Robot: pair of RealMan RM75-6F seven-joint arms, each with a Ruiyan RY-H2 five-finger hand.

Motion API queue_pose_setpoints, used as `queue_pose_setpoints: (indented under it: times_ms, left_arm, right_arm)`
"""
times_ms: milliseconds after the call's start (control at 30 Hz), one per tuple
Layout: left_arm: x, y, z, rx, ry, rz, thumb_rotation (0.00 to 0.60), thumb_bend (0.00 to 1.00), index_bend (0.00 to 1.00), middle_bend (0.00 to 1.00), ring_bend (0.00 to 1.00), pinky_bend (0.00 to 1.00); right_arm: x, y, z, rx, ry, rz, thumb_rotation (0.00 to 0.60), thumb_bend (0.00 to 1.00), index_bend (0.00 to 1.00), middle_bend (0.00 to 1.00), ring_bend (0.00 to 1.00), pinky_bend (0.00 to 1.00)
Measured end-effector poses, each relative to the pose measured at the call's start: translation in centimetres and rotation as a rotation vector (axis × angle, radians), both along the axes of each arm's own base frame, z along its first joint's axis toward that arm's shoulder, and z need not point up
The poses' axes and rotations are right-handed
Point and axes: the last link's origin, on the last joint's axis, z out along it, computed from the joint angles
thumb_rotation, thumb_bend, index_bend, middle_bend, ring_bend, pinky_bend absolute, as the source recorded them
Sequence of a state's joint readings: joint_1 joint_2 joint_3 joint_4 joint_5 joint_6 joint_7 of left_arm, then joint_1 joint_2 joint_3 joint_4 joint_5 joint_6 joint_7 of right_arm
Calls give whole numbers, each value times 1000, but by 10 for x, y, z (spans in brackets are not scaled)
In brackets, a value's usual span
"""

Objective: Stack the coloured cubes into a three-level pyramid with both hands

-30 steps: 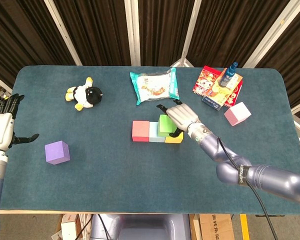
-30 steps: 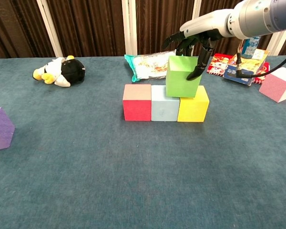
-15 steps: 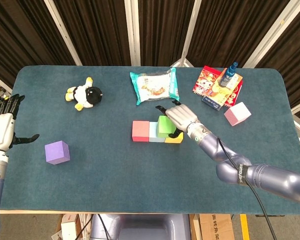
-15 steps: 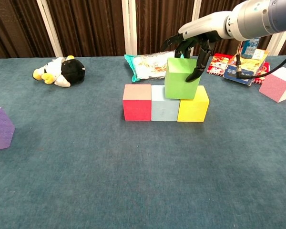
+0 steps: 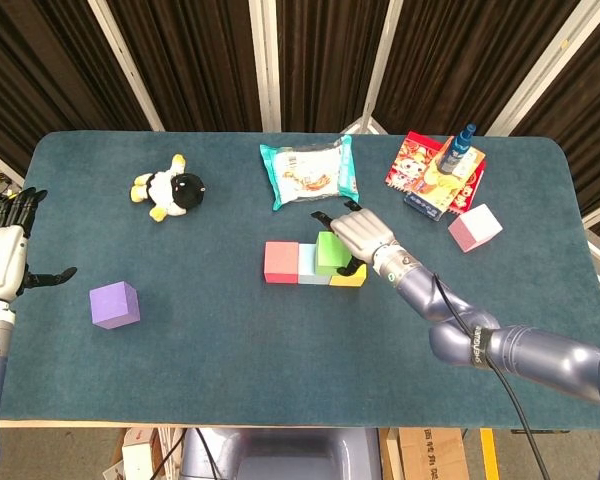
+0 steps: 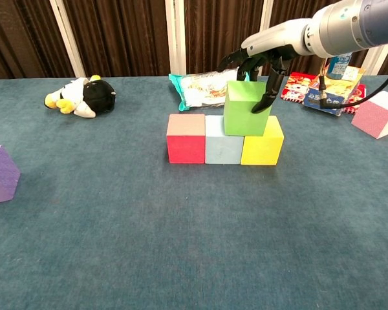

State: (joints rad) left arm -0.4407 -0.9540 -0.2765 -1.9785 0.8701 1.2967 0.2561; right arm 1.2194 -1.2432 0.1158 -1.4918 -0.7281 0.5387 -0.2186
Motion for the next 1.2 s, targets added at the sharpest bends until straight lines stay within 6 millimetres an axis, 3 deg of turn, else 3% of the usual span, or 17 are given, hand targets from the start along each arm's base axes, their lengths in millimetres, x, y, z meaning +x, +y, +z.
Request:
queue_pose_setpoints:
  times_ms: [467, 833, 1200]
  left_arm:
    - [0, 0, -1, 0, 4, 2, 600, 75, 0, 0, 0, 2]
    - [0, 0, 0, 0, 4, 2, 600, 75, 0, 0, 0, 2]
    - [0, 0, 0, 2, -1, 3, 600, 76, 0, 0, 0, 3]
  right_arm:
    - [-3, 0, -1, 0, 11, -6, 600, 313, 0, 387, 330, 0]
    - [-8, 2, -2, -4, 34, -17, 600, 313, 0, 214, 248, 0]
    - [-6, 4, -2, -21, 47, -11, 600, 312, 0, 184, 228, 0]
